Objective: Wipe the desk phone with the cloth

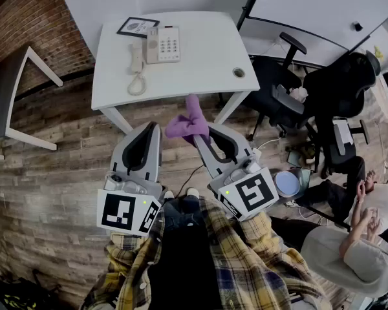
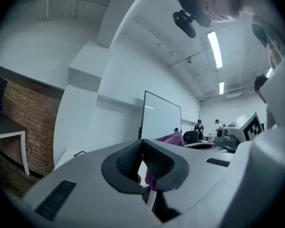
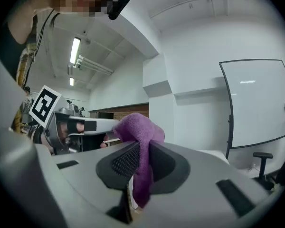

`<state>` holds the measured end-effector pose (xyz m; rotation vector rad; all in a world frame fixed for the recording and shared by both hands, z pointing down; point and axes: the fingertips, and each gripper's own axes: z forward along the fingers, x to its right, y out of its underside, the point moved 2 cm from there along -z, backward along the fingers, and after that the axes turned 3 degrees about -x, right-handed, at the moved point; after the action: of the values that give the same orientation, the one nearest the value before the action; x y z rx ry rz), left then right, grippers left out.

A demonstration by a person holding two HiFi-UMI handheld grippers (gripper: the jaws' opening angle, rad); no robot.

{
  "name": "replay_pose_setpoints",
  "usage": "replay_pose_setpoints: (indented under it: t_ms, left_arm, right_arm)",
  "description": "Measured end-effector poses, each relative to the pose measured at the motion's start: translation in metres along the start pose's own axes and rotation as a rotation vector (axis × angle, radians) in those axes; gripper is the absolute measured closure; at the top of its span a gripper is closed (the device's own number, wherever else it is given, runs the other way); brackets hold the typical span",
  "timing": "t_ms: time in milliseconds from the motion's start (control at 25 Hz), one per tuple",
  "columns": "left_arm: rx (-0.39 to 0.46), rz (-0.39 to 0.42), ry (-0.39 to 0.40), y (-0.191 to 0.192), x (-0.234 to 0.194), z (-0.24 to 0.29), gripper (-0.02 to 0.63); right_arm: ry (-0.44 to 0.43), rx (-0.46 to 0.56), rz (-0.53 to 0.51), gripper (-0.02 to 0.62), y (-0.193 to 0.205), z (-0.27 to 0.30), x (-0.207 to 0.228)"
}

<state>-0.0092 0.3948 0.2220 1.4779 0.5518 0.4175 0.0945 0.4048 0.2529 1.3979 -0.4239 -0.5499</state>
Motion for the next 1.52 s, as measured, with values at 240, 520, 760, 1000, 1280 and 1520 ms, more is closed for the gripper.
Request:
replay_pose_setpoints:
  t_ms: [240,520,760,1000,1280,1520]
  left_arm:
    - [-0.004,0.009,0.008,0.000,0.001,-0.002,0.592]
    - [-0.017,0.015,0.017,0.008,-0.003,-0.009,0.591]
    - [-0.023,0.016,0.038,0.011,-0.035,-0.029,0.592]
    - [-0.040,-0.009,0.048,0.019,-0.055,-0.047,0.592]
    - [-0.044,-0.006,0.036,0.023,-0.062,-0.031,0.591]
    - [-0.039,0.004,0.016,0.020,-0.081,0.006,0.591]
  right_arm:
    - [-0.005,0.013,0.019,0.535,-0.001,0.000,-0.001]
    - [0.013,0.031,0.042,0.535,0.005,0.002,0.000]
    - [0.070,0.036,0.042,0.534,0.004,0.015,-0.021]
    - [0.113,0.007,0.054,0.534,0.011,0.018,-0.037]
    - [0.102,0.005,0.067,0.535,0.017,0.032,-0.021]
    - [0.074,0.011,0.070,0.535,0.017,0.065,0.004]
